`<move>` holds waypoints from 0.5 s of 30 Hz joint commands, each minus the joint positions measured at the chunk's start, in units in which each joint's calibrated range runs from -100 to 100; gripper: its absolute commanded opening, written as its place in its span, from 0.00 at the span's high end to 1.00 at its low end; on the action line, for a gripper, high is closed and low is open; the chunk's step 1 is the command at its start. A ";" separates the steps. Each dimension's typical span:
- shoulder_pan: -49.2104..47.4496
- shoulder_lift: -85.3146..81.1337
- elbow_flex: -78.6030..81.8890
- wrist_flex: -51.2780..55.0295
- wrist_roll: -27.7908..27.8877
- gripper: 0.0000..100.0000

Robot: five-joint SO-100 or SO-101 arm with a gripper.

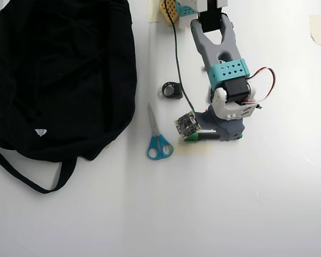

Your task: Put the green marker into the black bag

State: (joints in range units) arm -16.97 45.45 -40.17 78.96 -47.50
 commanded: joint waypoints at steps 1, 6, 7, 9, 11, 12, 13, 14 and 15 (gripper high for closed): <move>0.44 -1.06 -2.68 -0.58 -10.50 0.80; 0.37 -0.89 -3.58 -0.58 -10.50 0.80; 0.44 -0.89 -3.58 -0.58 -10.50 0.80; 0.89 -0.81 -3.58 -0.58 -10.50 0.80; 1.19 -0.81 -3.49 -0.58 -10.50 0.80; 1.19 -0.81 -3.49 -0.58 -10.50 0.80; 1.27 -0.72 -3.58 -0.58 -10.50 0.80; 1.79 -0.06 -3.67 -0.58 -10.50 0.80; 1.86 0.27 -3.76 -0.58 -10.50 0.80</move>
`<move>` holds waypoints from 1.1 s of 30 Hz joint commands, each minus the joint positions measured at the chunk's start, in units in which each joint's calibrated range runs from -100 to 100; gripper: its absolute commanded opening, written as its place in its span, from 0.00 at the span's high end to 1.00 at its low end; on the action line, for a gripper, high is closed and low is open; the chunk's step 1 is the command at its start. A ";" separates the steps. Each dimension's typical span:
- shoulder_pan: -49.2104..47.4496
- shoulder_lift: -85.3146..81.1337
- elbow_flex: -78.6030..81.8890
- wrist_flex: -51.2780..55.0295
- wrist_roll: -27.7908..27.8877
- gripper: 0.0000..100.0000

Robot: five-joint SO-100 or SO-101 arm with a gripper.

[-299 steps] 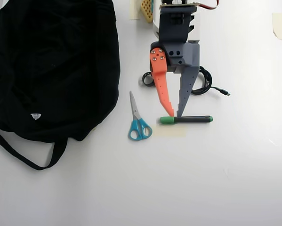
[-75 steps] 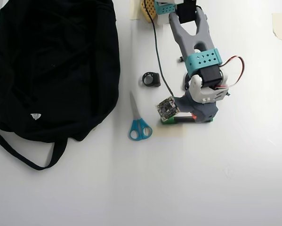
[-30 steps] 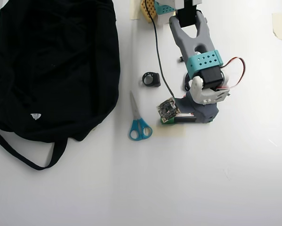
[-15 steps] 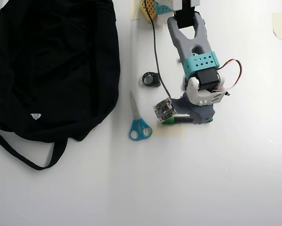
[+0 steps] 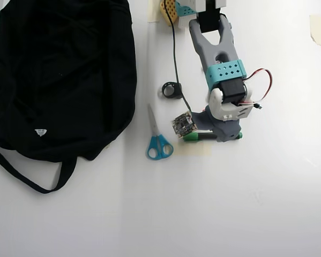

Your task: Put the green marker into the black bag

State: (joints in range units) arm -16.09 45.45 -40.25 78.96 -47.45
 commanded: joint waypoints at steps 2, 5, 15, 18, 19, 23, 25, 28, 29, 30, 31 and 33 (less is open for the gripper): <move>0.91 0.35 -4.13 -0.67 -10.55 0.80; 0.46 0.44 -5.30 -0.58 -10.55 0.80; 0.91 0.44 -4.94 -0.06 -10.55 0.79; 0.91 0.44 -4.76 -0.06 -10.55 0.79; 0.91 0.44 -4.67 -0.06 -10.55 0.79; 0.83 0.60 -4.67 -0.06 -10.55 0.79; 0.68 1.52 -5.12 -0.06 -10.55 0.79; 0.61 2.60 -5.39 -0.41 -10.55 0.79; 0.53 2.68 -5.39 -0.49 -10.55 0.79; 0.53 2.76 -5.39 -0.49 -10.55 0.79; 0.53 2.76 -5.39 -0.49 -10.55 0.79; 0.61 2.76 -5.39 -0.49 -10.55 0.79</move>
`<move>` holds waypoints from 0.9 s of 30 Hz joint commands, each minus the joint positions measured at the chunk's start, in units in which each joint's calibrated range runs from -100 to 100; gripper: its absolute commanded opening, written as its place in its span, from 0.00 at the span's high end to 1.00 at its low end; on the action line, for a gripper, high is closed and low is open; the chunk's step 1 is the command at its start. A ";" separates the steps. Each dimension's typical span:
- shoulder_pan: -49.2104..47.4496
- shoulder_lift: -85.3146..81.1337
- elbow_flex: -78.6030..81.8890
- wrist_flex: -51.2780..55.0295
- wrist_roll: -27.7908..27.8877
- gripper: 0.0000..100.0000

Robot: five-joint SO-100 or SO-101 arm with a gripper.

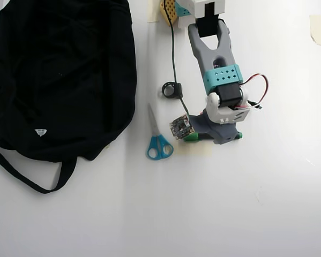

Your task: Put the green marker into the black bag

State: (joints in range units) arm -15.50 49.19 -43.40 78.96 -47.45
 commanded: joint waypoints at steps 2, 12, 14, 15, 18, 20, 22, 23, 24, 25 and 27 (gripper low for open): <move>0.02 -0.89 -2.07 -0.32 -10.55 0.79; -0.13 1.27 -2.16 -0.58 -10.23 0.79; -0.13 1.85 -2.16 -0.58 -10.23 0.79; -0.13 1.93 -2.16 -0.58 -10.23 0.79; 0.17 1.93 -2.16 -0.58 -10.23 0.79; 0.32 1.93 -2.16 -0.58 -10.23 0.79; 0.32 2.01 -2.16 -0.58 -10.13 0.79; 0.32 2.01 -2.16 -0.58 -10.08 0.79; 0.32 2.01 -2.16 -0.58 -10.08 0.79; 0.32 2.01 -2.16 -0.58 -10.08 0.79; 0.39 2.01 -2.16 -0.58 -10.08 0.79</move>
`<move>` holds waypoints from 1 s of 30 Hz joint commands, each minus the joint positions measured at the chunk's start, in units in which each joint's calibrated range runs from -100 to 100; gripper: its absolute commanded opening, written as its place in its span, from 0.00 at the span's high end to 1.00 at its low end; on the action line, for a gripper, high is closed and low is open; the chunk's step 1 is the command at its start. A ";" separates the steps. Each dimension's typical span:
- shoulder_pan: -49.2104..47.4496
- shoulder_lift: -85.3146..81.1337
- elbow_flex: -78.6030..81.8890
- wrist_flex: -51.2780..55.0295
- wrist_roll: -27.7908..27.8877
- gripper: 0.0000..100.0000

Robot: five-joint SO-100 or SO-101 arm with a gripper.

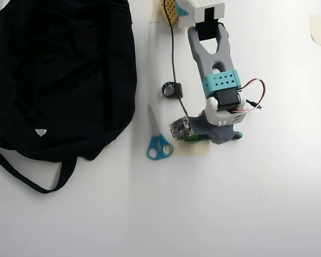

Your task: Put the green marker into the black bag

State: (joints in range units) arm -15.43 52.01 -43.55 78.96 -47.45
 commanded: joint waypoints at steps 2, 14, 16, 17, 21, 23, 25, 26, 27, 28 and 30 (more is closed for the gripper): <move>0.40 -0.81 -2.00 -0.58 -9.97 0.79; 0.40 -0.81 -2.09 -0.58 -6.41 0.79; 0.70 -0.81 -2.09 -0.58 -6.41 0.79; 0.92 -0.81 -2.00 -0.58 -6.35 0.79; 0.99 -0.73 -2.00 -0.58 -6.35 0.79; 0.99 -0.81 -2.09 -0.67 -6.35 0.79; 0.99 -0.81 -2.09 -0.67 -6.30 0.79; 0.92 -0.81 -2.09 -0.75 -6.25 0.79; 0.92 -0.89 -2.18 -0.84 -5.88 0.79; 0.84 -0.89 -2.54 -1.18 -5.25 0.79; 0.70 -0.81 -3.71 -2.56 -4.52 0.77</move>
State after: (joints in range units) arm -14.92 52.01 -43.79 78.27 -47.45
